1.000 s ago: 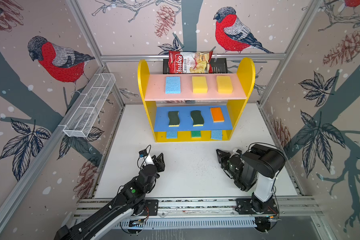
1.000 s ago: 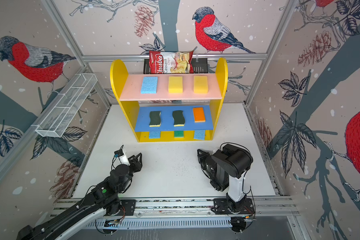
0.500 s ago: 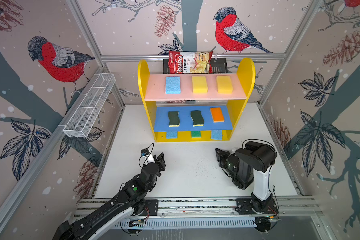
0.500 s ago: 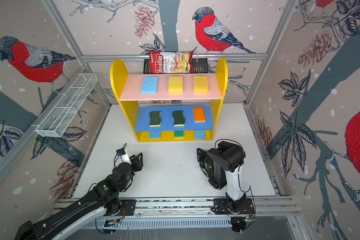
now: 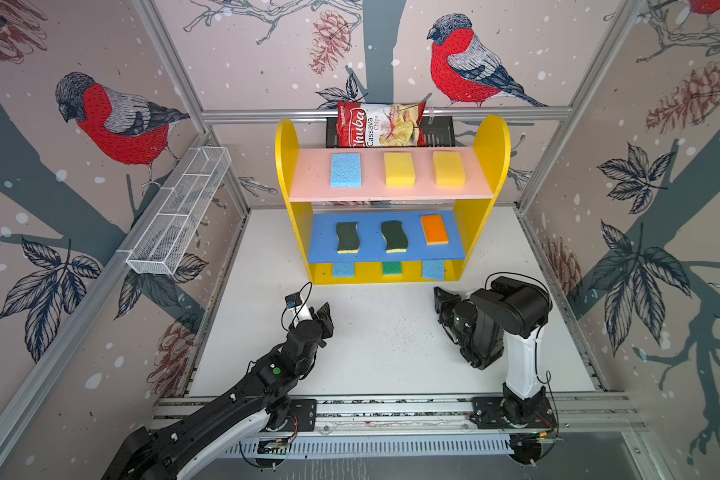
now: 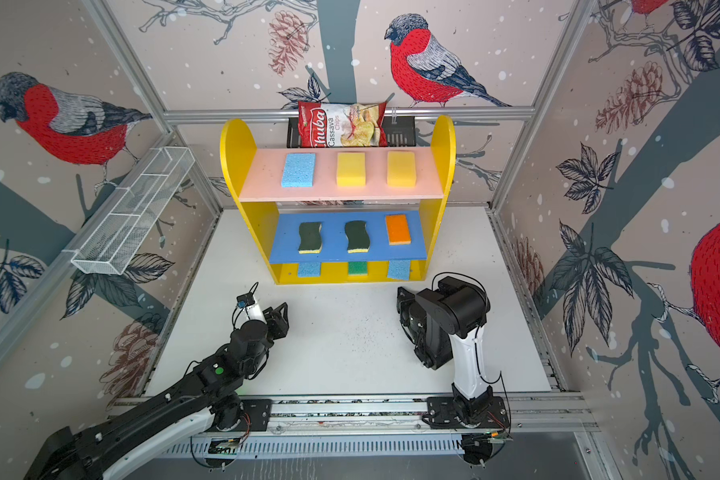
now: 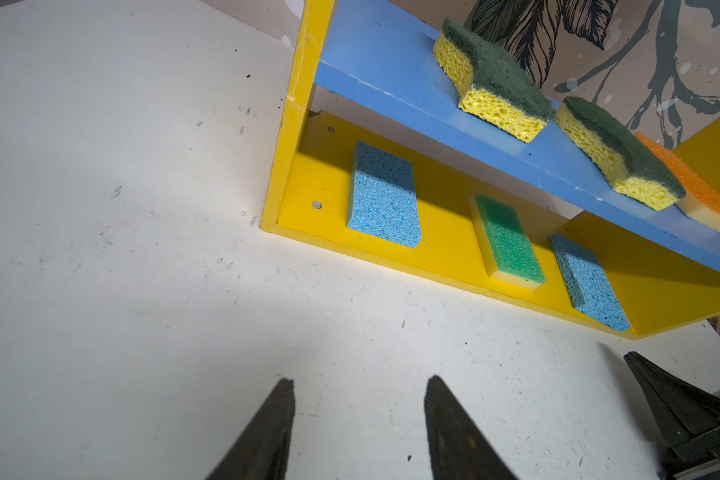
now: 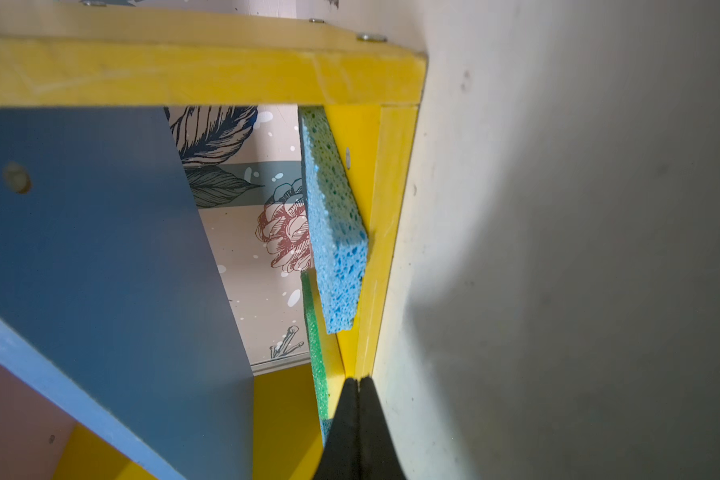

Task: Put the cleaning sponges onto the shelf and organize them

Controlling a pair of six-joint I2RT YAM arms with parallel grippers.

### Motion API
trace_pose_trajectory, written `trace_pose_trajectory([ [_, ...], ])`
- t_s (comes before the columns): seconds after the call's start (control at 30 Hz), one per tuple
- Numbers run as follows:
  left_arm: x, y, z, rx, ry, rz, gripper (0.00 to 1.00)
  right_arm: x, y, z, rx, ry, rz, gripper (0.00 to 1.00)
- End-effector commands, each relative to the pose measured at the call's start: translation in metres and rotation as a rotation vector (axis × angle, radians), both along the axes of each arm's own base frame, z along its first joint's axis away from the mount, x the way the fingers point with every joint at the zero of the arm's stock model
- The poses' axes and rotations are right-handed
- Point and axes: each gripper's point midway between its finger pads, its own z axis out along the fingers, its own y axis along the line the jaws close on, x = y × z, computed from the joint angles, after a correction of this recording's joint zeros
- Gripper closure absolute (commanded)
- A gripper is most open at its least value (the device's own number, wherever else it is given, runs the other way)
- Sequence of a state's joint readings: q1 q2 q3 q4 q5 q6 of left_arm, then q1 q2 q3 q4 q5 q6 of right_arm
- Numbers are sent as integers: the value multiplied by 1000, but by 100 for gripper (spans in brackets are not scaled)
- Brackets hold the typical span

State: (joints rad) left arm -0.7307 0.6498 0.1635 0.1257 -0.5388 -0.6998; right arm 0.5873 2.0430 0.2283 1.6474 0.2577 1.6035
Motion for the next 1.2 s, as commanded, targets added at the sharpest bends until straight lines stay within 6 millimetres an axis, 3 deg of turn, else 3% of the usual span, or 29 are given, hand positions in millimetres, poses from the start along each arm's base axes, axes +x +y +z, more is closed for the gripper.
trace_pose_trajectory([
  [0.0, 5, -5, 10, -36, -24, -17, 48, 7, -4, 9, 25, -30, -26, 100],
  [0.77, 12, -5, 6, -94, 0, -13, 48, 28, -5, -9, 15, 40, -64, 100],
  [1.17, 11, -1, 5, -102, 5, -4, 48, 26, -10, -25, -4, 120, -83, 100],
])
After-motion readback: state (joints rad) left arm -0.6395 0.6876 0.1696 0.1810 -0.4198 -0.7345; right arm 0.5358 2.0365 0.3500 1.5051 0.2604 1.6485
